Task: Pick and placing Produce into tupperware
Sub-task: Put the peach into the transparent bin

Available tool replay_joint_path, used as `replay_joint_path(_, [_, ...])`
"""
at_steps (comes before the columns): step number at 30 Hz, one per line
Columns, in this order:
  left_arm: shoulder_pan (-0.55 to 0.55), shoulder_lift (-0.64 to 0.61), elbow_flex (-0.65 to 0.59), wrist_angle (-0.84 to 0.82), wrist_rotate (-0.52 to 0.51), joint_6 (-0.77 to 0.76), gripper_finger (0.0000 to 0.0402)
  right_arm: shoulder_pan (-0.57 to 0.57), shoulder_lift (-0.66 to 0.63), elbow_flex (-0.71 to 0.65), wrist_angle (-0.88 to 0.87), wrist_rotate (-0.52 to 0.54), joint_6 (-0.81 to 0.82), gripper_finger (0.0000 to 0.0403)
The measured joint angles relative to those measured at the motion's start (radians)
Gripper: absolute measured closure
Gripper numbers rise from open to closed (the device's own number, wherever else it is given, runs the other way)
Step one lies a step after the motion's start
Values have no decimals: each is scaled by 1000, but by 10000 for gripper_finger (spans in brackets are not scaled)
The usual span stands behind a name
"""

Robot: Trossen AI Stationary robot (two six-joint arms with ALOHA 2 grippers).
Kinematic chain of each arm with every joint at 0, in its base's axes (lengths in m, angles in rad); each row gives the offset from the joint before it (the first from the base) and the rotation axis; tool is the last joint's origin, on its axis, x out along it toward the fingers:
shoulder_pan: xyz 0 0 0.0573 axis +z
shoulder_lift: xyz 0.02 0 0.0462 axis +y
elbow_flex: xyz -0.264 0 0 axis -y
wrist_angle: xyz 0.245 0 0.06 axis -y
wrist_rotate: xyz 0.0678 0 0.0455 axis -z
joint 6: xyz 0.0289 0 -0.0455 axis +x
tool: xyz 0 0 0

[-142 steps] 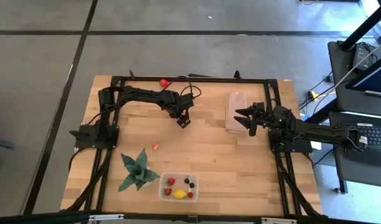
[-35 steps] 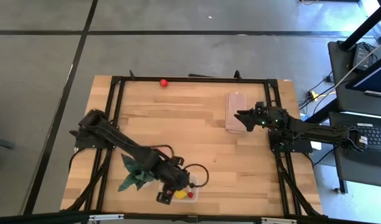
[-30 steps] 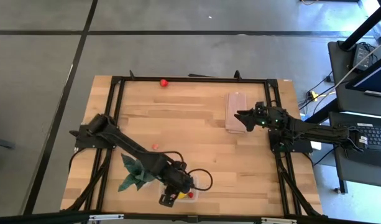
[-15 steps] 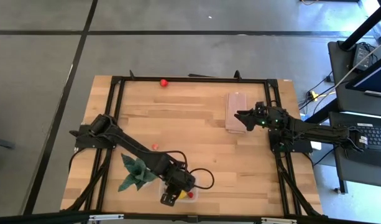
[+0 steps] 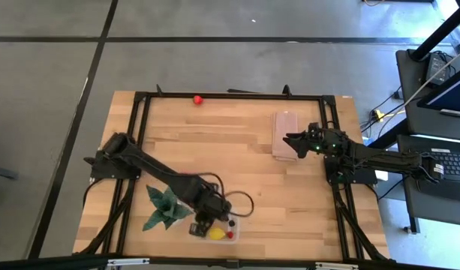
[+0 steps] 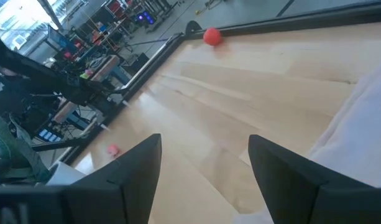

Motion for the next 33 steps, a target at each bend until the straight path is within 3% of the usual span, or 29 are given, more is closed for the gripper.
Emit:
replay_joint_path(6, [57,-187,0,-105,-188,-11,386,0,0,0,-1,0,-18,159])
replay_joint_path(13, [128,-420,0,-79,-519,8,394,0,0,0,-1,0,-37,160])
replay_joint_path(18, [172,-523,0,-79,-572,-3,373,0,0,0,-1,0,-39,160])
replay_joint_path(22, [229,-557,1,-79,-588,48,335,0,0,0,-1,0,-41,160])
replay_joint_path(33, [409,-516,0,-100,-590,232,150,0,0,0,0,0,-40,160])
